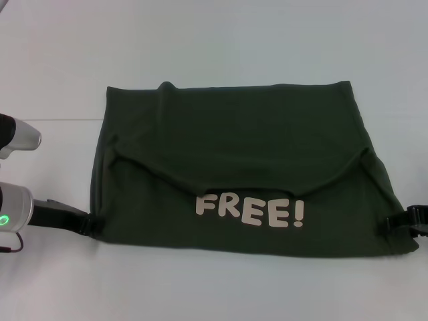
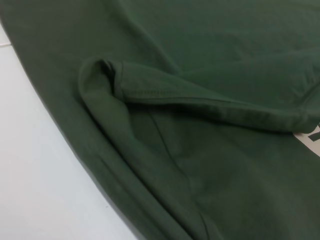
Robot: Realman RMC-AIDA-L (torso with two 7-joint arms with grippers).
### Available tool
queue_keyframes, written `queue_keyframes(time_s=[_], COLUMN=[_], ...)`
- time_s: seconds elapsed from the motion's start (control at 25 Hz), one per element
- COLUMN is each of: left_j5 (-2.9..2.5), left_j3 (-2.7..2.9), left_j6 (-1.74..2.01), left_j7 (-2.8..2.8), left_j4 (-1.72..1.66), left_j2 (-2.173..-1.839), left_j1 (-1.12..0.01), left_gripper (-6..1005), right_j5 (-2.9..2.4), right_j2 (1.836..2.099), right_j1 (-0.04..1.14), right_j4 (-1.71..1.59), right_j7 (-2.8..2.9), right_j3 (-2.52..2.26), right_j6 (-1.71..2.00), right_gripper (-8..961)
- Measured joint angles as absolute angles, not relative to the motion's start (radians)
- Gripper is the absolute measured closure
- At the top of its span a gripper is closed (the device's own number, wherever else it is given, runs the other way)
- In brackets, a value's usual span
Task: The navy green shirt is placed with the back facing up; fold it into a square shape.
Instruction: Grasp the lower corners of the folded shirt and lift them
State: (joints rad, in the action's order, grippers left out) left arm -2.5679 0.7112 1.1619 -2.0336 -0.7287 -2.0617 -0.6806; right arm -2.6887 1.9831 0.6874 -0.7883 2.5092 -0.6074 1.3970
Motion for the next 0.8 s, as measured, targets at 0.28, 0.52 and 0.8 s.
queue_keyframes(time_s=[0.28,0.52,0.8], left_j5=[-2.568,-2.568,-2.568], left_j3=[0.710,0.711,0.710], left_j6=[1.163,1.163,1.164], left_j7=[-2.034,-2.034,-2.034], left_j4=[-0.729,-0.729,-0.729], left_j2=[-2.062,-2.062,-2.062], left_j1=[-0.680,-0.680,-0.682], left_gripper=[962,962,961], right_j5=[-2.690,-2.690,-2.691], right_j2=[1.982,1.983,1.983], right_j1=[0.688,0.692,0.688], right_j4=[-0.782,-0.780,-0.780], right_j7=[2.507,2.507,2.508], right_j3=[-0.607,-0.620,-0.632], right_j6=[1.394,1.394,1.395], right_gripper=[404,539,829])
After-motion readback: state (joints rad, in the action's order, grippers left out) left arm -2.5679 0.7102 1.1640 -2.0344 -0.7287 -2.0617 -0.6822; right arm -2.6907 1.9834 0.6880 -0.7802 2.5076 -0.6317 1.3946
